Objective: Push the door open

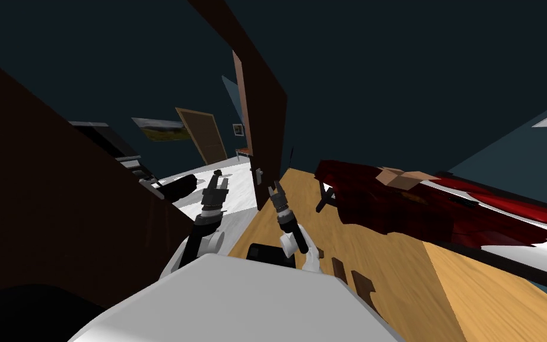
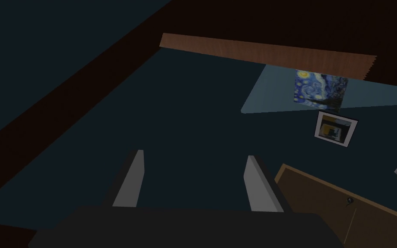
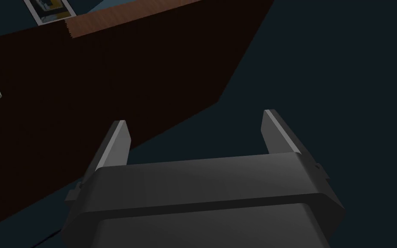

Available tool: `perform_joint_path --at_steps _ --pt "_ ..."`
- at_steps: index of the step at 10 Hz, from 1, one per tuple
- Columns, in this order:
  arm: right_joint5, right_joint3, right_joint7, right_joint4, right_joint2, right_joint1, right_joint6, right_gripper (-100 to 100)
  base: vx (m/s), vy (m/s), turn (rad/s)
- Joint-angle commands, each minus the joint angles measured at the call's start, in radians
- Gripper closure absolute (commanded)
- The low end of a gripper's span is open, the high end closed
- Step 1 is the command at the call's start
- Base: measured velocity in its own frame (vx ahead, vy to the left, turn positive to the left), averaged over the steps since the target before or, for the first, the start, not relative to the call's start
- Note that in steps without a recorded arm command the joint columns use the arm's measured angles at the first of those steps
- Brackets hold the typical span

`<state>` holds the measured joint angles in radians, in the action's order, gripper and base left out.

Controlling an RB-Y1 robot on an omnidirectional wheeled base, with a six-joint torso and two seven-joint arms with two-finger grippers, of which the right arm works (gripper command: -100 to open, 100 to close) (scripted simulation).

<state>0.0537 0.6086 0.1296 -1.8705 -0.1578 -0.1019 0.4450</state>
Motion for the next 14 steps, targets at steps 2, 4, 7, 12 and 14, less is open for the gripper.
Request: perform_joint_path --at_steps 2,4,7,12,14 --pt "0.004 0.061 0.019 0.047 -0.011 0.042 -0.005 -100 0.142 0.008 -0.066" --pt "0.005 0.090 0.027 0.070 -0.016 0.062 -0.006 -100 0.140 0.006 -0.047" --pt "0.010 0.164 0.048 0.129 -0.028 0.112 -0.010 -100 0.143 -0.004 -0.067" --pt "0.015 0.265 0.075 0.208 -0.044 0.181 -0.016 -100 0.158 0.002 -0.055" --pt "0.017 0.306 0.087 0.240 -0.050 0.209 -0.018 -100 0.149 0.000 -0.056"
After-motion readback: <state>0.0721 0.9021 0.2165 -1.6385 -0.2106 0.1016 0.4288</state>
